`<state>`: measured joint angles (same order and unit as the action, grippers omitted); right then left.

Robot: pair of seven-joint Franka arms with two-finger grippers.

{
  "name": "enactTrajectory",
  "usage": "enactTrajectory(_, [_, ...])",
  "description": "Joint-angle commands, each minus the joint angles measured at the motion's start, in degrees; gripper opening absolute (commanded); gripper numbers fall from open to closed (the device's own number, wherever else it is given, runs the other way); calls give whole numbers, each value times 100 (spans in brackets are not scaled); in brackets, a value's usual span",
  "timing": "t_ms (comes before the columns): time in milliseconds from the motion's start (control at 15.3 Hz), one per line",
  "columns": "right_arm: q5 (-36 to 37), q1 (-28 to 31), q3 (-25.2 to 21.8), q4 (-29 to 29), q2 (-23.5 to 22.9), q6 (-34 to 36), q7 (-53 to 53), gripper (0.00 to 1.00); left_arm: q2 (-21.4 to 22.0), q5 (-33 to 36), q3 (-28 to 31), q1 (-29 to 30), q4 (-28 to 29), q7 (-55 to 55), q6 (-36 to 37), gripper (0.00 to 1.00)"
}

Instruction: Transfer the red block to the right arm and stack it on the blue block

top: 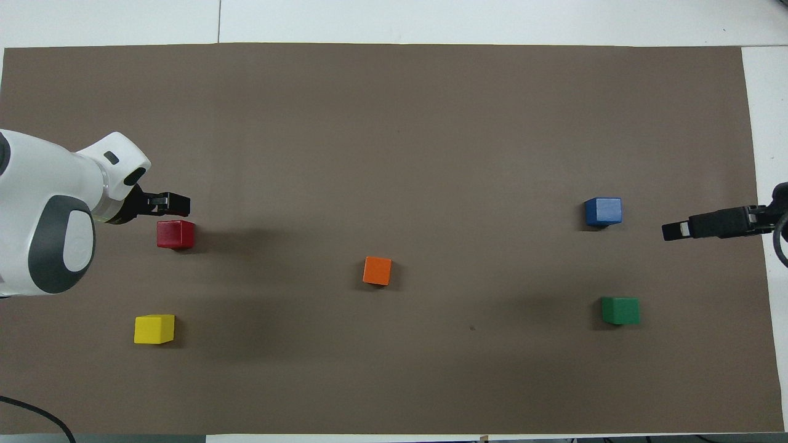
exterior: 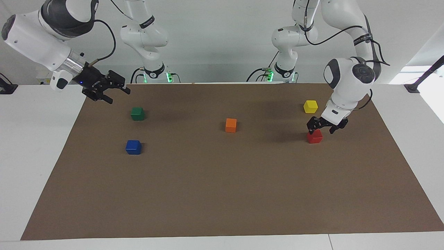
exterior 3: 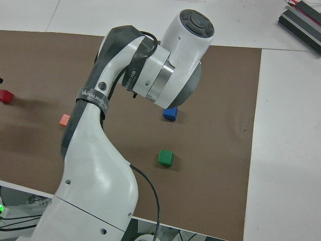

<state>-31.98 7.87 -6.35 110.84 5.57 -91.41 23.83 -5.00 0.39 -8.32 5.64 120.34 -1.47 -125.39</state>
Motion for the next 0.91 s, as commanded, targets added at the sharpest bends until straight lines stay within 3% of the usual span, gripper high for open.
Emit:
enactTrajectory(0, [-1078, 345, 47, 517, -11, -62, 770, 100, 26, -48, -12, 165, 226, -267, -284, 100])
enactTrajectory(457, [-3294, 452, 47, 1282, -301, 676, 1167, 100, 34, -48, -12, 192, 1034, -275, -1031, 100])
enactTrajectory(653, [-4120, 399, 55, 1405, -381, 1072, 1229, 100, 8, -48, -21, 183, 1026, -249, -1066, 100])
enactTrajectory(719, [-4445, 364, 55, 1545, -338, 1151, 1229, 100, -70, -48, -21, 183, 1009, -214, -1128, 95])
enactTrajectory(849, [-5157, 285, 64, 1757, -390, 1476, 1238, 100, -176, -66, -21, 148, 895, -144, -1128, 49])
